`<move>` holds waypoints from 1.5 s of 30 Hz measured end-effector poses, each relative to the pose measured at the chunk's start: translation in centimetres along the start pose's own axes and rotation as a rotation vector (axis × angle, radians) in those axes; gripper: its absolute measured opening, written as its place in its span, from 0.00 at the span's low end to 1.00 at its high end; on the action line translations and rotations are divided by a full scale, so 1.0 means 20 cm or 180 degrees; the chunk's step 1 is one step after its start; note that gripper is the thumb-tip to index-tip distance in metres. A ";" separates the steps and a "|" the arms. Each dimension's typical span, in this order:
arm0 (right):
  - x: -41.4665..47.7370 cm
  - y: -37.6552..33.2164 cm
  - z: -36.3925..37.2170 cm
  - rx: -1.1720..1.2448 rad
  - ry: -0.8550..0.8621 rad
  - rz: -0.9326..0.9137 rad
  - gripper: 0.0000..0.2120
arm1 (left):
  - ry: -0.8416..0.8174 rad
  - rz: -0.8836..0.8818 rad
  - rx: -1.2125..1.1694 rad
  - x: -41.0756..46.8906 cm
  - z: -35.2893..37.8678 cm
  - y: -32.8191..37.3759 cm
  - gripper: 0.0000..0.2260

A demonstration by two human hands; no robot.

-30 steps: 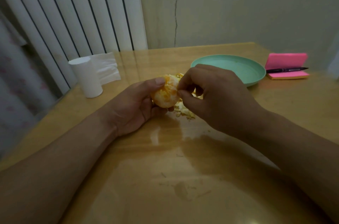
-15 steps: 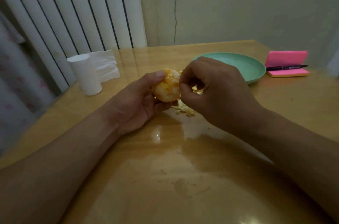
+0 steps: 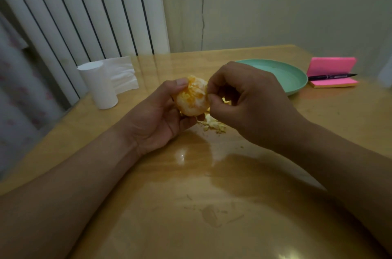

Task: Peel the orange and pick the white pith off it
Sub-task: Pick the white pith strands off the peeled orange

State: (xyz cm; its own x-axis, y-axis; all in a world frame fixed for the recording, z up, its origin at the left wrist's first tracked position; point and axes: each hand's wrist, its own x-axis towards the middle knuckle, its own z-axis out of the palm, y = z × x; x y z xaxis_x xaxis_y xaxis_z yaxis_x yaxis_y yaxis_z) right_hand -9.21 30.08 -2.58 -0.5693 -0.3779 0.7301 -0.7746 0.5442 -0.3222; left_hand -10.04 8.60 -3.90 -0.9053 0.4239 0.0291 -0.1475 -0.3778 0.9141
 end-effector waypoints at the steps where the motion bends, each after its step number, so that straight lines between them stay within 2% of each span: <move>1: 0.00 0.00 0.00 0.0040 -0.0017 0.0009 0.04 | -0.0013 -0.0010 -0.0016 0.00 0.00 0.00 0.16; 12: 0.02 0.00 -0.01 -0.0068 -0.0103 -0.0143 0.03 | -0.0019 -0.0080 -0.0167 0.01 0.00 -0.01 0.15; 17: 0.00 0.01 -0.01 -0.0126 -0.0198 -0.0208 0.04 | 0.0548 0.0095 -0.0524 0.02 -0.04 0.05 0.19; 20: 0.00 0.05 0.01 -0.0042 -0.0173 0.0050 0.03 | 0.0593 0.0078 -0.0418 0.02 -0.06 0.05 0.19; 24: -0.03 0.08 0.03 0.0289 -0.0181 0.0602 0.04 | 0.0405 0.0059 -0.0283 0.02 -0.05 0.02 0.17; 28: -0.04 0.07 0.05 0.0532 -0.0301 0.0890 0.06 | 0.0262 0.0069 -0.0301 0.03 -0.07 0.01 0.21; 31: -0.04 0.07 0.06 0.0585 -0.0328 0.0939 0.04 | 0.0194 0.0056 -0.0298 0.04 -0.08 0.00 0.24; 33: -0.04 0.07 0.06 0.0568 -0.0290 0.0930 0.01 | 0.0182 0.0051 -0.0254 0.04 -0.08 0.00 0.23; 42: -0.03 0.05 0.05 -0.0202 -0.0085 0.0414 0.05 | 0.0122 0.0103 0.0004 0.04 -0.07 -0.02 0.18; 45: -0.02 0.04 0.03 -0.0568 -0.0118 0.0131 0.04 | 0.0197 0.0121 0.0159 0.04 -0.07 -0.02 0.20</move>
State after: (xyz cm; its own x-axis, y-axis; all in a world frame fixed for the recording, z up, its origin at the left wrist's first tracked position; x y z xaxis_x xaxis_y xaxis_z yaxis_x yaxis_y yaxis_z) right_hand -9.72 30.16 -3.57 -0.6118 -0.3781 0.6948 -0.6911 0.6828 -0.2369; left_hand -11.30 8.01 -4.76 -0.9329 0.3578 0.0404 -0.0941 -0.3505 0.9318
